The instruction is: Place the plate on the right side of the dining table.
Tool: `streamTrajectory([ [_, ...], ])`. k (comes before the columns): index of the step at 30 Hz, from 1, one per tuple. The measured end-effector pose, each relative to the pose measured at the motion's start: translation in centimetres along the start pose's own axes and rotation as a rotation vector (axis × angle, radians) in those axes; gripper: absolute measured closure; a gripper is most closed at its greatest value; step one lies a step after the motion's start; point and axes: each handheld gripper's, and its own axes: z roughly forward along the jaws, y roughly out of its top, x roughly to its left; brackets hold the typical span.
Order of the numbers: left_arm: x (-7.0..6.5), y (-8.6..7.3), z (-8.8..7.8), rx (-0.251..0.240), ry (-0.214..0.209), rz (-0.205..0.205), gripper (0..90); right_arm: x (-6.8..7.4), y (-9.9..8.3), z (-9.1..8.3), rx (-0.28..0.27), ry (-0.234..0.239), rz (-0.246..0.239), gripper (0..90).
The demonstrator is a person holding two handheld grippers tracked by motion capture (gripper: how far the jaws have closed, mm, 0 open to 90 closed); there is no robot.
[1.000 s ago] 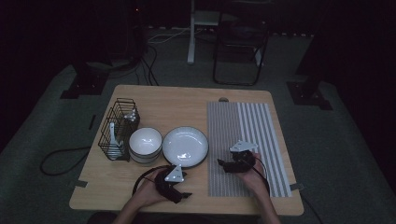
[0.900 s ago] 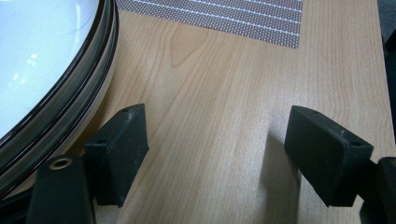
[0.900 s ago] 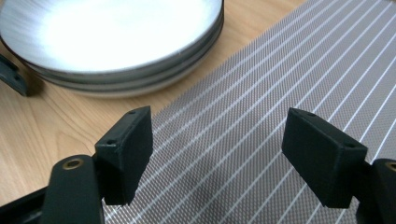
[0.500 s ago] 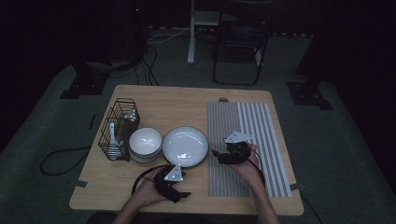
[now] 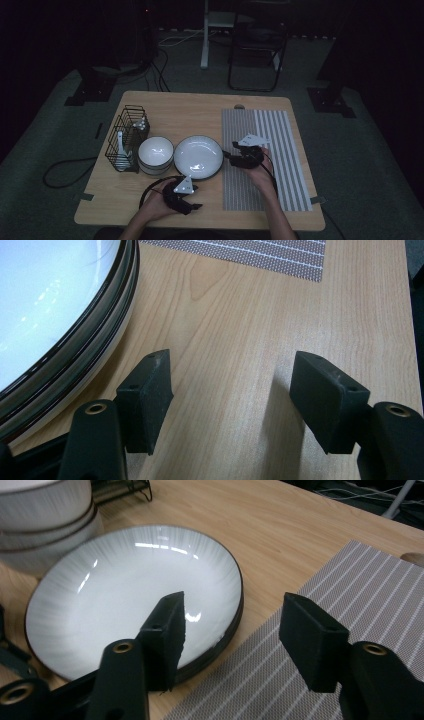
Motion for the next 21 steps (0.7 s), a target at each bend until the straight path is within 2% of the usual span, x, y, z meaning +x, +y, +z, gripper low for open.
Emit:
streamTrajectory([
  [2, 0.0, 0.0, -0.1, 0.001, 0.003, -0.004, 36.0, -0.1, 0.1, 0.3, -0.006, 0.005, 0.016, 47.7],
  [5, 0.1, -0.1, -0.2, -0.003, 0.004, -0.012, 43.9, -0.3, 0.4, 0.8, 0.010, 0.023, 0.034, 52.0],
  [9, 0.1, -0.1, -0.3, 0.002, 0.013, -0.020, 46.0, -0.4, 1.0, 1.5, 0.013, 0.034, 0.054, 56.7],
  [13, 0.0, -0.1, -0.6, 0.006, 0.031, -0.012, 48.1, -0.4, 1.6, 2.0, 0.019, 0.039, 0.040, 61.1],
  [15, 0.0, -0.2, -0.9, -0.007, 0.034, -0.017, 48.8, -0.3, 1.9, 2.3, 0.027, 0.039, 0.030, 63.3],
  [21, -0.1, -0.2, -2.4, -0.064, 0.086, -0.026, 50.9, -0.3, 2.4, 3.4, 0.048, 0.032, 0.026, 67.6],
])
